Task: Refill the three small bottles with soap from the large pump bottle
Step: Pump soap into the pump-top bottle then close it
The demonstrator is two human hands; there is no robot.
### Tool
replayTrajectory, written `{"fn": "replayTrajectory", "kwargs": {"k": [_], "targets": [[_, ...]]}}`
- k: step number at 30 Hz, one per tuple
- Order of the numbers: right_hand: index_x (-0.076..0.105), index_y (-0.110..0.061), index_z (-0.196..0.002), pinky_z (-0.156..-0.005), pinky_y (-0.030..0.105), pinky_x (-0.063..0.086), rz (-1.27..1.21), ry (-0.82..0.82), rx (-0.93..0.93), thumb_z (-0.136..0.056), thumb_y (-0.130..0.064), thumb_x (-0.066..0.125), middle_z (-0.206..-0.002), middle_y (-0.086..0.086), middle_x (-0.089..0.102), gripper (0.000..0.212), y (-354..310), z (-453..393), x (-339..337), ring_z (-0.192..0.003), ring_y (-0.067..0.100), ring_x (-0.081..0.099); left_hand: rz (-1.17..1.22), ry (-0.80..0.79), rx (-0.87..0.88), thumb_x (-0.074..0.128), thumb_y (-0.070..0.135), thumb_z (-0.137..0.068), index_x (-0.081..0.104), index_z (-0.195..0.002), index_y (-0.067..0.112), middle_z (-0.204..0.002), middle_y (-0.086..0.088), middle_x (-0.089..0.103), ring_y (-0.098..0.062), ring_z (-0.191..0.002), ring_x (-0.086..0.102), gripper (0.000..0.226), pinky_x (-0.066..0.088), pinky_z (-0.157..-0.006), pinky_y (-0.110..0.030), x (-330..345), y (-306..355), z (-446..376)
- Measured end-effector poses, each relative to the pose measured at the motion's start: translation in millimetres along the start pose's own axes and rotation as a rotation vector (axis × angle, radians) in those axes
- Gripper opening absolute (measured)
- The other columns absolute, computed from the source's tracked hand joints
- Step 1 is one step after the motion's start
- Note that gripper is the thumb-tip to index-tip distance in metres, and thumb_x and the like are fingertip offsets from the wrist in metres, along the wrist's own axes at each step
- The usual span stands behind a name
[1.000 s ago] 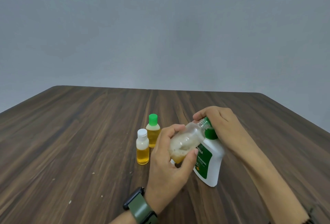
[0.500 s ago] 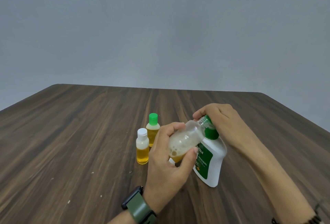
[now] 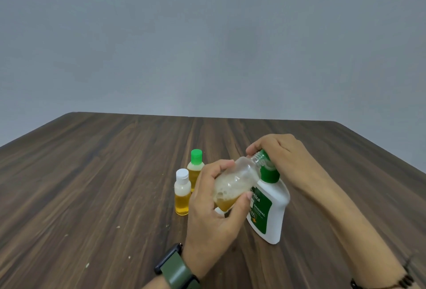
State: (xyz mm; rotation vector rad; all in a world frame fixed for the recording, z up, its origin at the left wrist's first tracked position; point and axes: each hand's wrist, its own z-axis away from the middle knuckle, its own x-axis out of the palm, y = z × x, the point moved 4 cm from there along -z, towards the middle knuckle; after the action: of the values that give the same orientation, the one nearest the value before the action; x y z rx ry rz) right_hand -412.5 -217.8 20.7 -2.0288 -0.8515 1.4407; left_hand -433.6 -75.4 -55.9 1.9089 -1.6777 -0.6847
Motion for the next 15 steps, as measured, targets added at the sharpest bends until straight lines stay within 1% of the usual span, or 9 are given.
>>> {"fn": "replayTrajectory", "kwargs": {"k": [2,3,5,7,8,10,12,15], "targets": [[0.072,-0.012,-0.085,-0.078,0.036,0.050,0.016,-0.001,-0.001,-0.093,-0.017,0.037,-0.089,0.005,0.070,0.036,-2.4,0.0,-1.5,-0.085,0.020,0.063,0.007,0.001,0.005,0.066,0.032,-0.072,0.050,-0.112,0.031,-0.105,0.013,0.056,-0.021,-0.090,0.060,0.042,0.055,-0.071,-0.035,-1.0,0.0,-0.9],[0.072,-0.013,-0.084,-0.076,0.035,0.050,0.012,0.006,-0.003,-0.093,-0.017,0.037,-0.089,0.005,0.070,0.036,-2.1,0.7,-1.6,-0.084,0.020,0.063,0.010,-0.003,0.006,0.066,0.031,-0.073,0.050,-0.112,0.031,-0.105,0.012,0.056,-0.021,-0.090,0.060,0.042,0.055,-0.071,-0.036,-0.9,0.5,-1.0],[0.072,-0.013,-0.082,-0.068,0.031,0.048,-0.017,0.029,-0.002,-0.093,-0.016,0.037,-0.085,0.004,0.070,0.036,0.7,1.6,0.5,-0.077,0.017,0.062,-0.007,-0.015,0.007,0.065,0.032,-0.073,0.049,-0.112,0.031,-0.106,0.014,0.055,-0.021,-0.091,0.059,0.042,0.055,-0.070,-0.035,0.0,1.1,-0.6],[0.071,-0.011,-0.082,-0.059,0.025,0.044,-0.047,0.046,0.018,-0.093,-0.015,0.037,-0.082,0.008,0.069,0.036,6.1,2.2,5.1,-0.068,0.015,0.059,-0.029,-0.024,0.009,0.065,0.032,-0.073,0.048,-0.112,0.033,-0.106,0.015,0.054,-0.020,-0.092,0.059,0.042,0.055,-0.070,-0.033,1.2,0.2,0.9],[0.070,-0.010,-0.082,-0.057,0.024,0.042,-0.062,0.049,0.026,-0.093,-0.014,0.037,-0.081,0.010,0.068,0.036,8.8,2.4,6.8,-0.066,0.015,0.057,-0.032,-0.026,0.008,0.065,0.032,-0.073,0.048,-0.112,0.033,-0.106,0.016,0.054,-0.019,-0.092,0.060,0.043,0.056,-0.070,-0.033,1.7,-0.2,1.5],[0.070,-0.009,-0.083,-0.058,0.024,0.041,-0.072,0.045,0.025,-0.094,-0.014,0.037,-0.081,0.010,0.068,0.036,10.5,2.9,7.3,-0.067,0.015,0.058,-0.027,-0.025,0.003,0.065,0.032,-0.073,0.048,-0.112,0.033,-0.105,0.016,0.054,-0.019,-0.092,0.060,0.042,0.056,-0.070,-0.032,1.9,-0.4,1.9],[0.071,-0.011,-0.082,-0.060,0.027,0.044,-0.059,0.041,0.016,-0.093,-0.015,0.037,-0.081,0.007,0.068,0.036,7.3,3.2,4.3,-0.071,0.018,0.060,-0.028,-0.026,0.003,0.065,0.034,-0.073,0.048,-0.112,0.033,-0.106,0.017,0.054,-0.018,-0.092,0.060,0.043,0.056,-0.070,-0.032,1.9,0.7,1.3],[0.072,-0.014,-0.082,-0.071,0.035,0.050,-0.008,0.023,0.007,-0.093,-0.017,0.037,-0.085,0.005,0.069,0.036,1.1,1.0,0.3,-0.080,0.019,0.063,-0.024,-0.018,0.011,0.065,0.034,-0.072,0.048,-0.112,0.034,-0.107,0.017,0.054,-0.020,-0.095,0.059,0.043,0.055,-0.072,-0.032,0.3,1.3,-0.3]]}}
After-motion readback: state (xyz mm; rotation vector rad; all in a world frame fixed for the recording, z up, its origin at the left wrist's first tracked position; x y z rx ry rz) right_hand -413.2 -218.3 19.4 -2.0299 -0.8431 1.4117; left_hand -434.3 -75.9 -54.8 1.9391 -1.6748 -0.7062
